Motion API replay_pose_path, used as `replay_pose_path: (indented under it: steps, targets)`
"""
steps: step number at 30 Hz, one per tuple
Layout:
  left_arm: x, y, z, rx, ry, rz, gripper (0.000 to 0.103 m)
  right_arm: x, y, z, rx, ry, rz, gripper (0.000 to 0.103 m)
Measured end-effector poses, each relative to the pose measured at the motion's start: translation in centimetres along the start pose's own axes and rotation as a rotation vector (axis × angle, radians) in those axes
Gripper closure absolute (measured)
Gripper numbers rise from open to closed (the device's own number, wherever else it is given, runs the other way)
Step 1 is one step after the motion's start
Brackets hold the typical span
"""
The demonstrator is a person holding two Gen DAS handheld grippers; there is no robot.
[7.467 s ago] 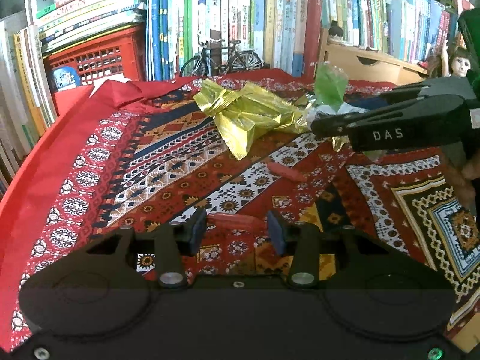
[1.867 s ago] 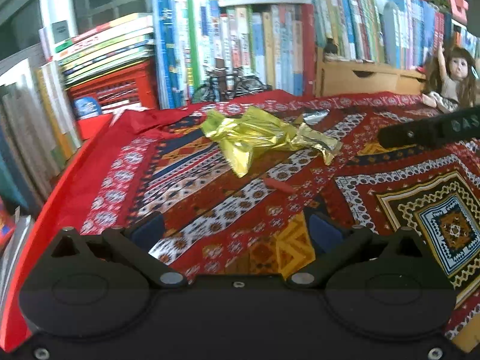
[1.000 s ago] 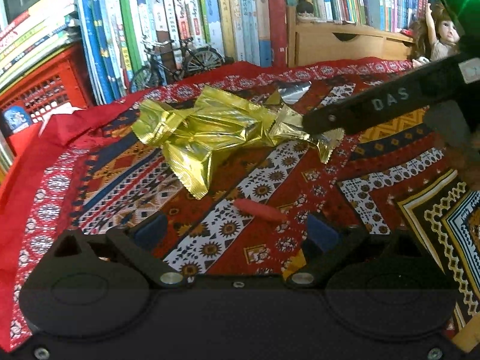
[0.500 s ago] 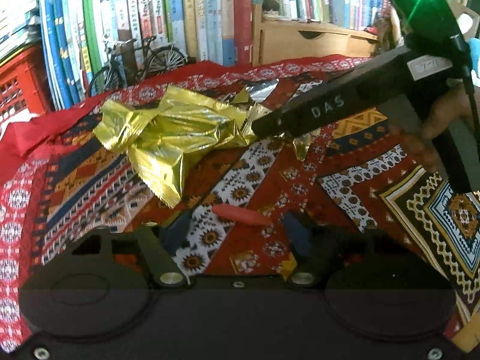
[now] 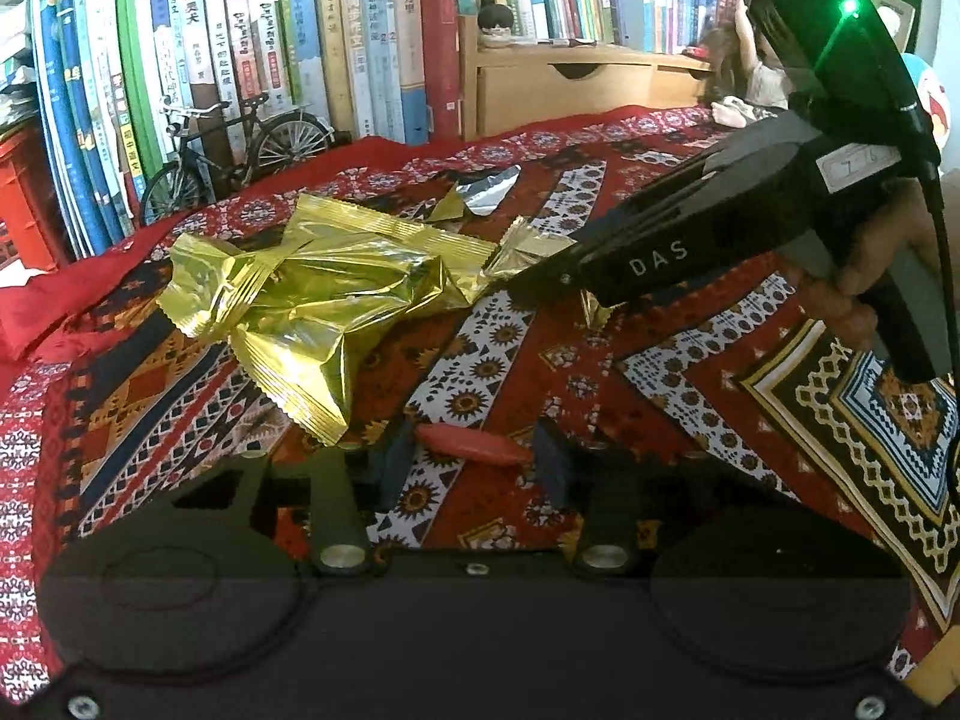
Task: Collect trash
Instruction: 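Grasp the large gold foil wrapper with the right gripper while the left grasps a red stick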
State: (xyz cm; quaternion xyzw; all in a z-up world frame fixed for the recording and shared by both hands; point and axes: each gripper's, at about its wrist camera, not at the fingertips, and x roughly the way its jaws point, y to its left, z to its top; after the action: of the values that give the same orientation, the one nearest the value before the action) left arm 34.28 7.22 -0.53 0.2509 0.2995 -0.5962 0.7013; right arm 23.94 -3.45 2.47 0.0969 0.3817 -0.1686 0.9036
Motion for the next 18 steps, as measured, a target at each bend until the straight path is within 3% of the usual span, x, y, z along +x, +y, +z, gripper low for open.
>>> replay_pose_path:
  steps: [7, 18]
  targets:
    - [-0.5, -0.5, -0.2, -0.097, -0.02, 0.078, 0.062, -0.7, 0.4, 0.3, -0.007, -0.031, -0.012, 0.074]
    - [-3.3, -1.6, -0.8, -0.169, -0.051, 0.136, 0.062, -3.2, 1.0, -0.1, 0.017, -0.06, -0.001, 0.075]
